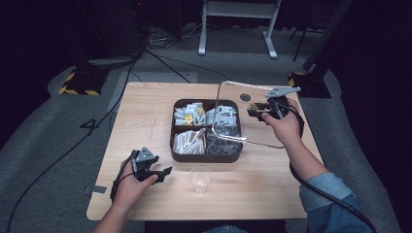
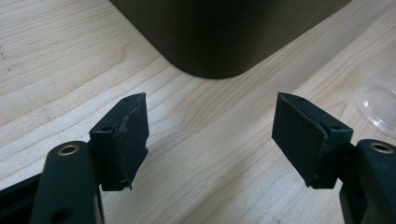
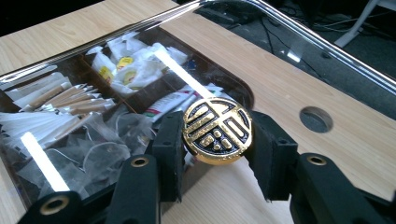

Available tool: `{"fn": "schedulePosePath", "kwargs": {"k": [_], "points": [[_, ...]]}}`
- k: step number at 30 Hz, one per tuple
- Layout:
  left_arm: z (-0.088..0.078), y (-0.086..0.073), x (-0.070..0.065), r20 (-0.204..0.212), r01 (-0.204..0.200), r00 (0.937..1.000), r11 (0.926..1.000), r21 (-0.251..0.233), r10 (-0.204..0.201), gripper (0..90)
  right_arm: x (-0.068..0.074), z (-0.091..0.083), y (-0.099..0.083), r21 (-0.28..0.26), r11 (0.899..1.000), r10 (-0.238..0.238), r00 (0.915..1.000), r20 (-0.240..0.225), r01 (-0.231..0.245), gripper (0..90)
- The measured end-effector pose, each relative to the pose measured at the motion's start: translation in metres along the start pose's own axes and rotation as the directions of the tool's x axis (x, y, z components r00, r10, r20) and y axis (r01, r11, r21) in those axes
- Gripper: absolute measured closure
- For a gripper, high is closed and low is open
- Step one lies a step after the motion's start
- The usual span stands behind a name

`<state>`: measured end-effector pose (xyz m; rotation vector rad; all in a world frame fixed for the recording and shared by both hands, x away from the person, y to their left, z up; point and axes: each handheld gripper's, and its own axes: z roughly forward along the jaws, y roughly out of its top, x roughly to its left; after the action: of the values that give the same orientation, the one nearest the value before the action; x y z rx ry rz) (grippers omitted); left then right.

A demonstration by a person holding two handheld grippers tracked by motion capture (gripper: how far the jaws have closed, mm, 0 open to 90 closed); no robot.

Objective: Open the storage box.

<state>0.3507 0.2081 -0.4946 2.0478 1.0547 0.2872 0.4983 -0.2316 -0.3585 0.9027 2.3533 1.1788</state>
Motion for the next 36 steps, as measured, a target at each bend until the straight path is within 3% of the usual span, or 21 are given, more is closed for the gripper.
{"fn": "schedulePosePath", "kwargs": {"k": [12, 21, 36], "points": [[-0.005, -0.004, 0.002, -0.021, 0.018, 0.9996, 0.9998, -0.006, -0.018, 27.4, -0.023, -0.018, -0.014, 0.004, 0.999, 0.036, 0.9990, 0.027, -0.037, 59.1], [-0.006, -0.007, 0.003, -0.029, 0.029, 0.9992, 0.9996, -0.002, -0.029, 27.2, -0.049, -0.032, -0.039, 0.011, 0.996, 0.089, 0.9935, 0.070, -0.090, 59.0], [-0.004, -0.007, 0.003, -0.022, 0.022, 0.9995, 0.9997, 0.004, -0.022, 27.2, -0.077, -0.026, -0.068, 0.049, 0.991, 0.118, 0.9871, 0.108, -0.124, 59.1]]}}
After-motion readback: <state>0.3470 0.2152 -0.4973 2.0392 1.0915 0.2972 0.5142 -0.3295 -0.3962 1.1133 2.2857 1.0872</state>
